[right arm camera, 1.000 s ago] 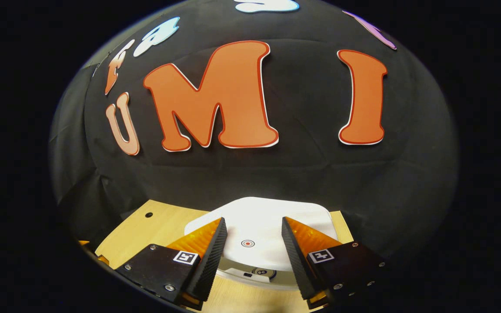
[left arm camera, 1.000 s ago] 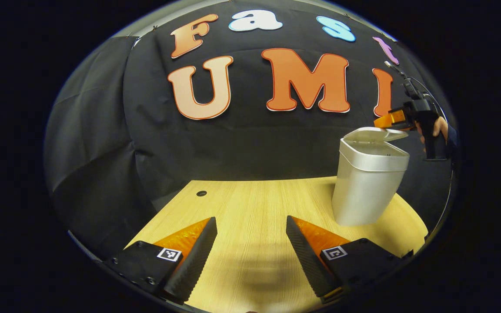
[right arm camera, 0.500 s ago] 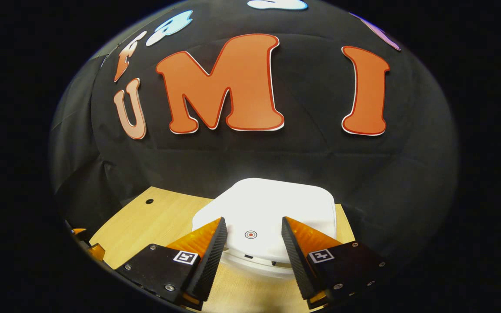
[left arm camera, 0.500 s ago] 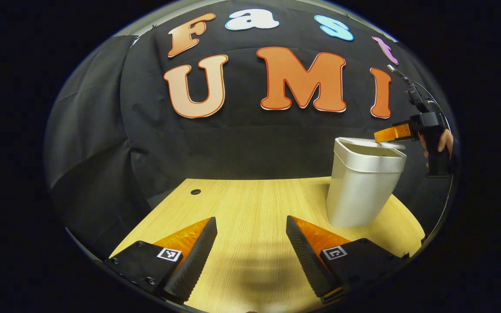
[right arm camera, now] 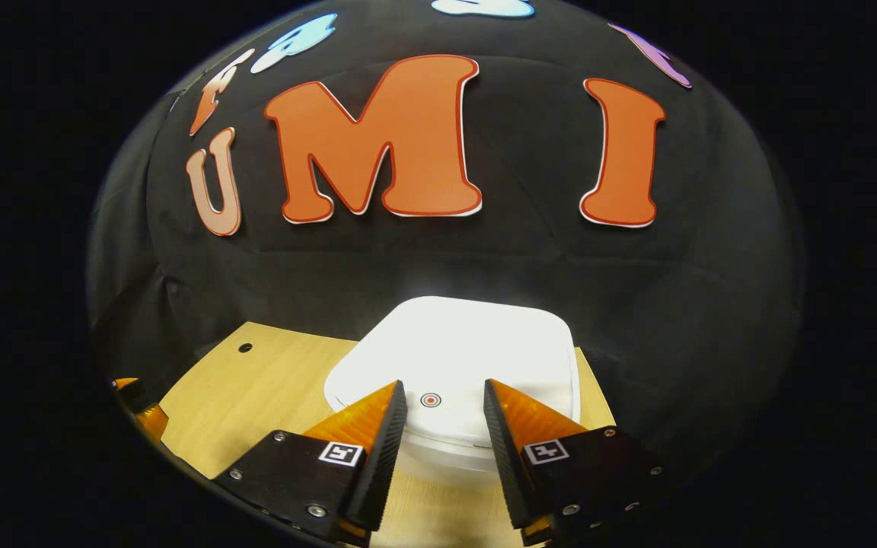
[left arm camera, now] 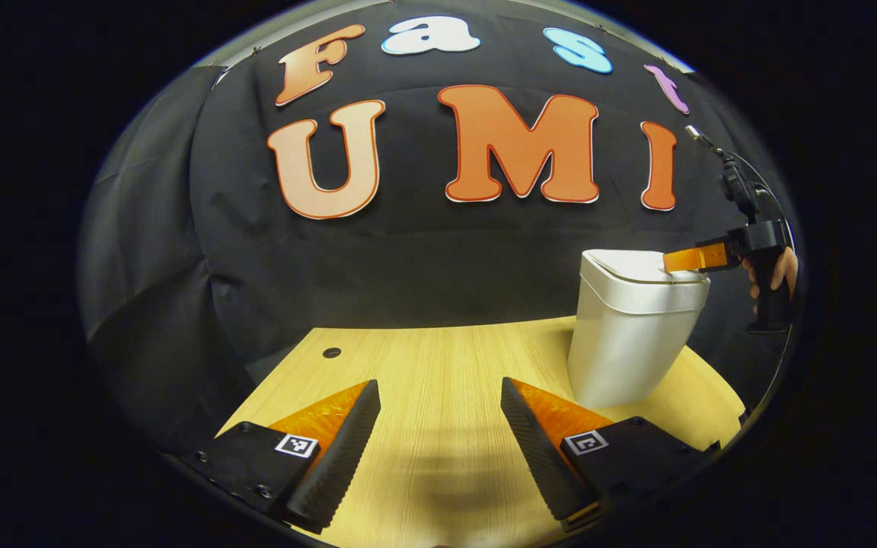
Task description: Press the lid of the desktop garbage bin to open it, pick up the crumpled paper on the desktop and throw it into the bin, then pick up the pop can on the desktop and drop it into the bin, and finally close the garbage bin lid.
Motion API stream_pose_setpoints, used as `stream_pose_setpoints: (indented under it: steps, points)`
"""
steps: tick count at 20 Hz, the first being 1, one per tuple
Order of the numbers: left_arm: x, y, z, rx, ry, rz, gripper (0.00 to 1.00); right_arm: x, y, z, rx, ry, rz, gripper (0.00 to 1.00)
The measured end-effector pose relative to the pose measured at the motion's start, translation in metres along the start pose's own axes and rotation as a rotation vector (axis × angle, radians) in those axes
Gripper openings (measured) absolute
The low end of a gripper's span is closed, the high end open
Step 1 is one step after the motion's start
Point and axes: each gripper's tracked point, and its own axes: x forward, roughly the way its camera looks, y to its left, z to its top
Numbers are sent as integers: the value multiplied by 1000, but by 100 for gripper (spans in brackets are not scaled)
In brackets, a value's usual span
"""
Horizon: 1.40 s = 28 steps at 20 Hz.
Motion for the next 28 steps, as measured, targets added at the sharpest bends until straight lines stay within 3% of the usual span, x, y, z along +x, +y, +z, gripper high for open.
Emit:
stream_pose_setpoints:
  steps: [6,7,8,11,20,28]
  points:
    - [5,13,-9,-28,19,-27,100,-2,3,-5,5,-12,-39,52]
    - [5,14,-11,-33,22,-32,100,-2,3,-7,20,-5,-46,45]
    - [5,15,-11,-34,22,-35,99,-1,4,-7,30,-6,-53,48]
    - [6,16,-8,-33,13,-51,100,-2,5,-11,25,-4,-75,37]
    - [4,29,37,-49,-80,-71,100,-30,28,-13,-34,-49,-68,35]
    - [0,29,80,-33,-193,-88,100,-66,57,5,-53,-216,-39,38]
